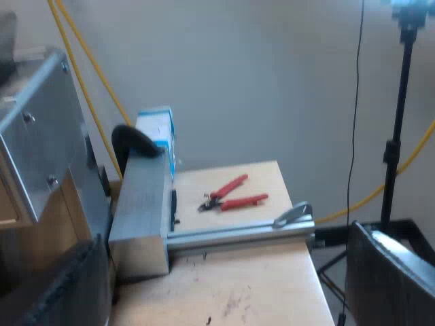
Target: Place mug into machine
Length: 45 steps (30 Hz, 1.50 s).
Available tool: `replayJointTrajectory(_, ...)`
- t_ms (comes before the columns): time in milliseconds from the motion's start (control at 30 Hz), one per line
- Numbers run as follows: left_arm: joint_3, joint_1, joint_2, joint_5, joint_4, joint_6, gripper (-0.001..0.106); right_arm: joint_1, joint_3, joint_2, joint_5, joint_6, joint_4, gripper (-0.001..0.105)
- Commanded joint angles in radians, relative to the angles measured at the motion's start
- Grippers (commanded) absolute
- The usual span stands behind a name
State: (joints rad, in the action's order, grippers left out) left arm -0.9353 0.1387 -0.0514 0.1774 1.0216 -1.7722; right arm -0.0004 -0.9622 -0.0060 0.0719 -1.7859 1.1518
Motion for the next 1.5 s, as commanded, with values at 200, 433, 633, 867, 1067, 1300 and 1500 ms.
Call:
replayJointTrajectory(200,-0.003,-0.003,0.182,-0.012,0.144,0.0,0.082,0.005,-0.012,-0.052,-0.072,-0.038,0.027,0.072)
replayJointTrajectory(433,0.002,-0.009,0.207,-0.057,0.244,0.003,0.082,0.005,0.045,-0.051,-0.077,-0.034,0.002,0.072)
replayJointTrajectory(633,0.108,-0.009,0.205,-0.074,0.104,-0.003,0.082,0.005,0.135,-0.049,-0.077,-0.028,-0.108,0.072)
replayJointTrajectory(867,0.254,-0.009,0.205,-0.074,-0.079,-0.003,0.082,0.005,0.255,-0.047,-0.072,-0.028,-0.207,0.072)
replayJointTrajectory(1067,0.366,-0.009,0.203,-0.074,-0.147,-0.003,0.082,0.005,0.338,-0.045,-0.072,-0.028,-0.207,0.072)
replayJointTrajectory(1300,0.446,-0.009,0.203,-0.074,-0.145,-0.003,0.082,0.005,0.418,-0.045,-0.072,-0.028,-0.204,0.072)
replayJointTrajectory(1500,0.489,-0.009,0.203,-0.072,-0.135,-0.003,0.082,0.005,0.45,-0.045,-0.072,-0.028,-0.152,0.072)
